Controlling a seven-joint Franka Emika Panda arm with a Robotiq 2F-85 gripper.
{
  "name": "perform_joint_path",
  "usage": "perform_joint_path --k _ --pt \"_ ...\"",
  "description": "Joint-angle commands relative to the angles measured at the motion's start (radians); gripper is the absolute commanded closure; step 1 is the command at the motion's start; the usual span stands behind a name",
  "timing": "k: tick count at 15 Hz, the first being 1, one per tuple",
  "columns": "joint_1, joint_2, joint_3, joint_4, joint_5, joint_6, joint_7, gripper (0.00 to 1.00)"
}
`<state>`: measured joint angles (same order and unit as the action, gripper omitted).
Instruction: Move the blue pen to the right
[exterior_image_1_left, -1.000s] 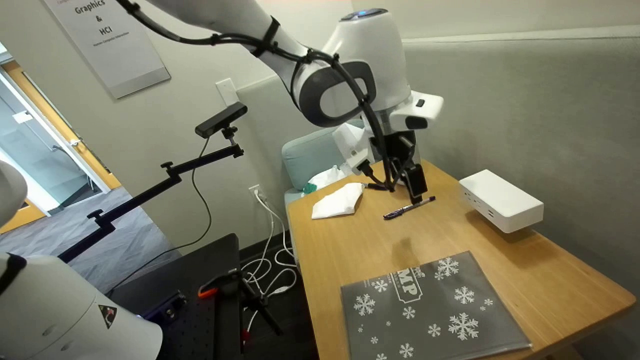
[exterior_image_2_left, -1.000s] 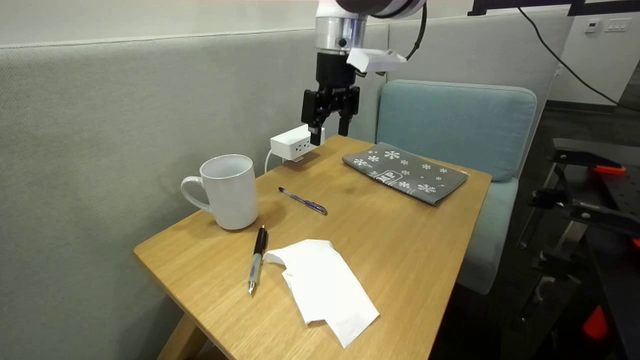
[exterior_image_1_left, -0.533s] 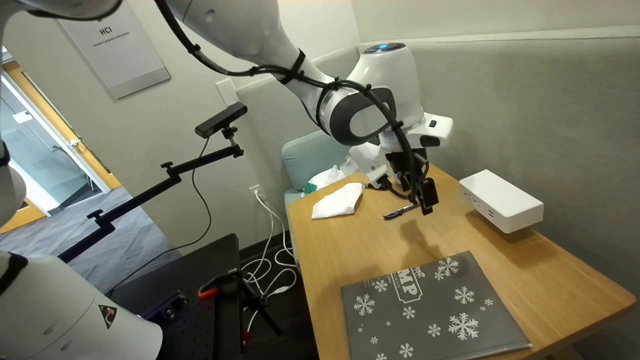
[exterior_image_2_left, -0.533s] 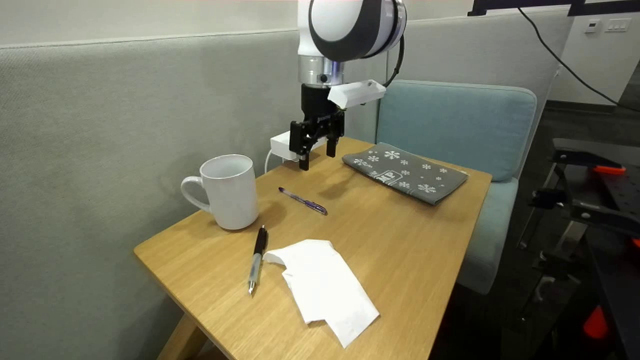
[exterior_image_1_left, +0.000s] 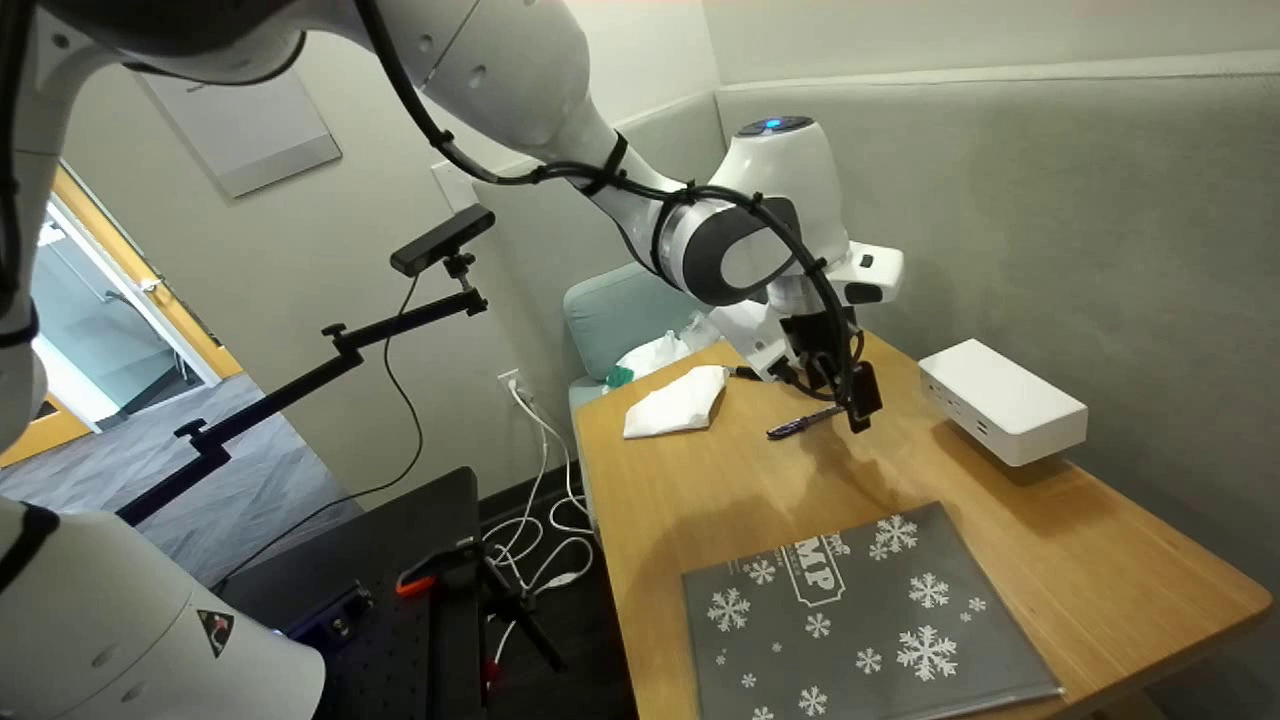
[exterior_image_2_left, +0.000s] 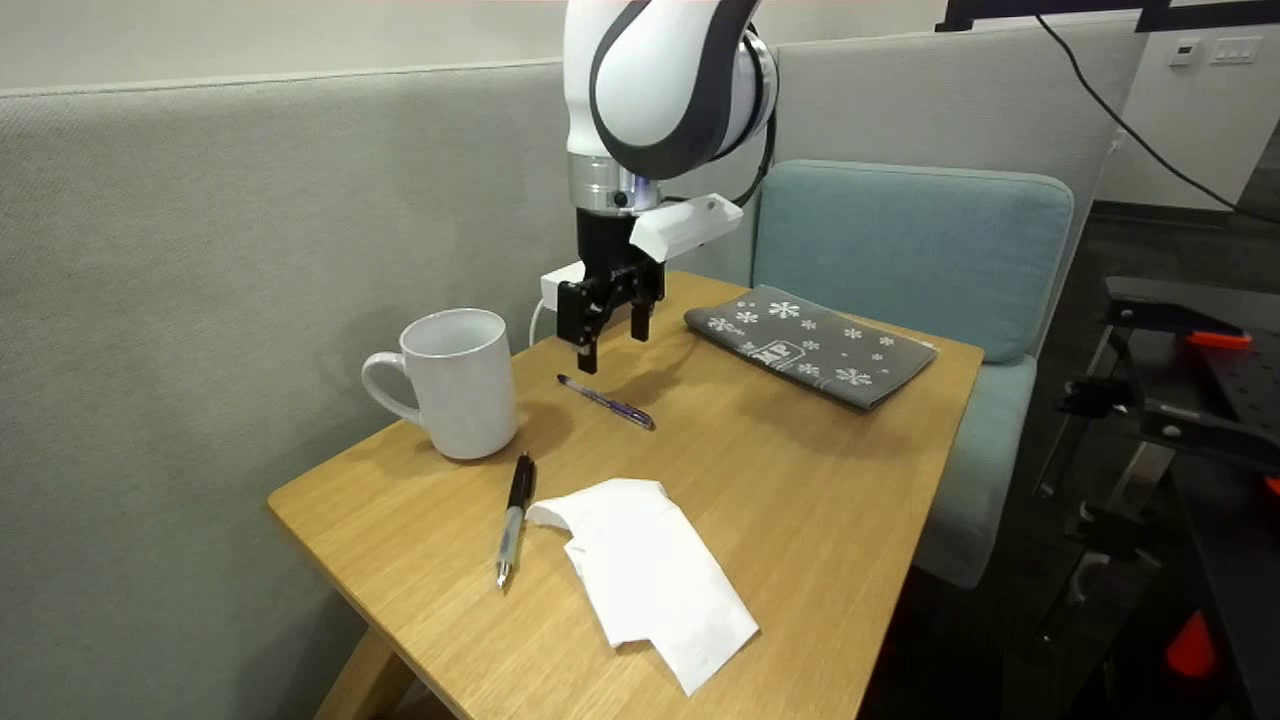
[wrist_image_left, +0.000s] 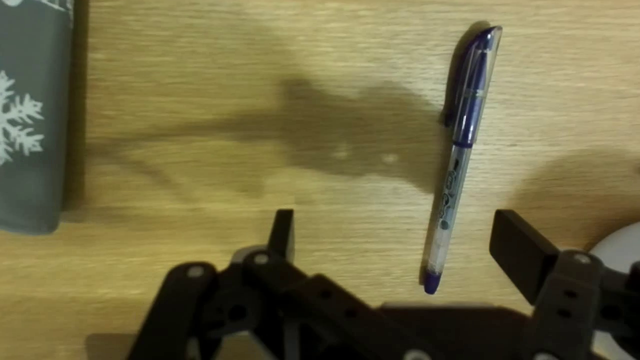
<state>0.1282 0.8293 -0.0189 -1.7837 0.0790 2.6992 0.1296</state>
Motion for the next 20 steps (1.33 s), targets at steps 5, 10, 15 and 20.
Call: perform_joint_path --k 5,10,15,20 --pt "0.076 0.073 -0.056 0.1 -0.059 -0.023 0.097 0.0" --pt "0.1 0.109 -0.073 0.139 -0.064 -0.034 0.12 0.0" --pt "0.107 0.132 -0.078 0.16 -0.064 -0.03 0.118 0.31" --pt "0.104 0.135 -0.074 0.175 -0.06 -0.03 0.116 0.69"
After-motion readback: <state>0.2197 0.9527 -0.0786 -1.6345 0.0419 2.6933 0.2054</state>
